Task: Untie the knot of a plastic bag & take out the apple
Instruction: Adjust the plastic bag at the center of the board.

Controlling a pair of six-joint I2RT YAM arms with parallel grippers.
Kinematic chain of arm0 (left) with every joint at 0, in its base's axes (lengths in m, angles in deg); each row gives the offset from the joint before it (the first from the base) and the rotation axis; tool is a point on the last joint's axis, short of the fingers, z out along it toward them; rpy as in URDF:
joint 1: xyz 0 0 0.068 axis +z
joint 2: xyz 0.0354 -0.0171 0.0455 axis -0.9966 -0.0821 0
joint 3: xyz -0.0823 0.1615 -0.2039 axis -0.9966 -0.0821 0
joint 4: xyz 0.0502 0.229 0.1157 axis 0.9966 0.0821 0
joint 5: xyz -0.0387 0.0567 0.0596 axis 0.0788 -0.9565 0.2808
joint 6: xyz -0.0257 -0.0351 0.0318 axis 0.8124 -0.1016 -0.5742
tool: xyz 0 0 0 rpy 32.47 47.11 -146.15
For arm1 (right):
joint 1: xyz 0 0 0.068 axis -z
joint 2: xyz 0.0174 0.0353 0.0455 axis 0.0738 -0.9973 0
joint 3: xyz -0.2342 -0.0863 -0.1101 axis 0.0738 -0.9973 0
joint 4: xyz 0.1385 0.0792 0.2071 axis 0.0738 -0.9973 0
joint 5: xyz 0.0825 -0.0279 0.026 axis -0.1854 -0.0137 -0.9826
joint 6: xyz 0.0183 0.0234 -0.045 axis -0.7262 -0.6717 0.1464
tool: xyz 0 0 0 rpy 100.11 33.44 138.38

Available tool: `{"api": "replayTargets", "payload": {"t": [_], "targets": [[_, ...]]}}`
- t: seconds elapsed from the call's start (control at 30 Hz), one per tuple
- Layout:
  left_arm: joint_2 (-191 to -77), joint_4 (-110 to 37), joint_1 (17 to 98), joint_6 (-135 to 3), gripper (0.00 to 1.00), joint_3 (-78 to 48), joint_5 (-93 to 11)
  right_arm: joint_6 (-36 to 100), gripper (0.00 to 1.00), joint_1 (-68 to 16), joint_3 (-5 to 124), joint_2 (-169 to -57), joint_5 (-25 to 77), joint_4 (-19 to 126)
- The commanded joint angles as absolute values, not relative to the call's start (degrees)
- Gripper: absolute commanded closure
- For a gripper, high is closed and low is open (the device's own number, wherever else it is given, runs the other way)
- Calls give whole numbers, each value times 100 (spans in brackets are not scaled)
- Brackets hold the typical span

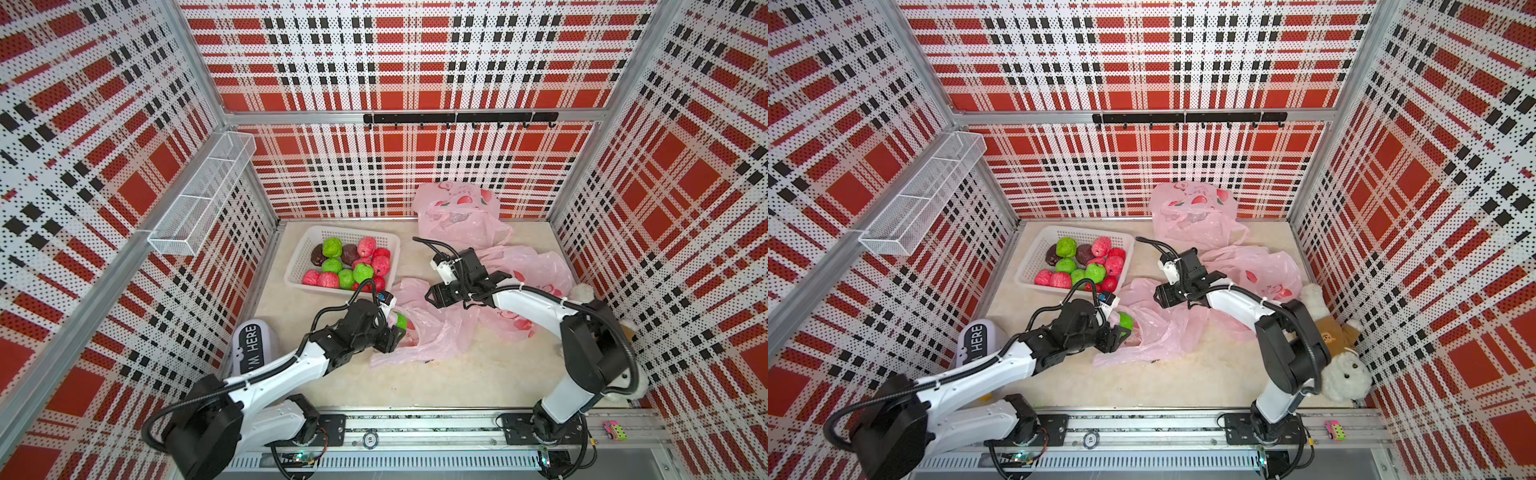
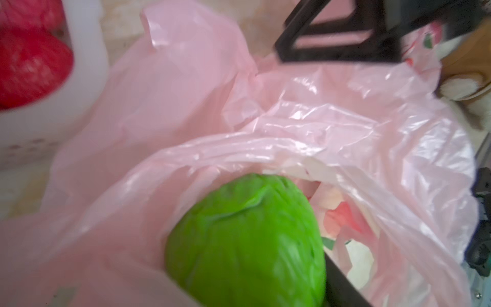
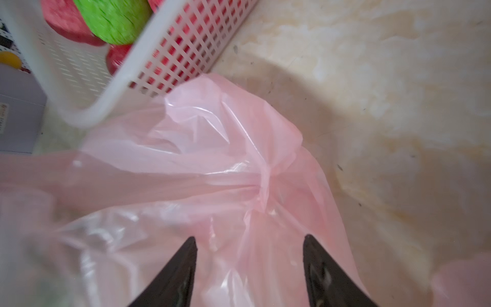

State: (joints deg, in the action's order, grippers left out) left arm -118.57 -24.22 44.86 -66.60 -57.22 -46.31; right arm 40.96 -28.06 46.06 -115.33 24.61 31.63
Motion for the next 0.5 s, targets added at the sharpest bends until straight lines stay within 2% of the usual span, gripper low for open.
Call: {"api": "replayTargets", "payload": {"t": [0.0, 0.13, 0.27, 0.47], "targets": [[-12105, -2218, 4564, -6337, 41, -5582, -4806, 3957, 32, -3094, 4517, -10889, 3046, 3069], [-12385, -2209, 4593, -6220, 37, -5513, -4824, 3686, 31, -3668, 4292, -10566, 3417, 3102], [-12550, -2243, 4662, -6144, 35, -5487, -4729, 3121, 30, -4194, 3763, -10613, 3327, 3894], [-12617, -2198, 4840, -6044, 26, -5531, -4639, 2227, 28, -4301, 3115, -11251, 3024, 5073]]}}
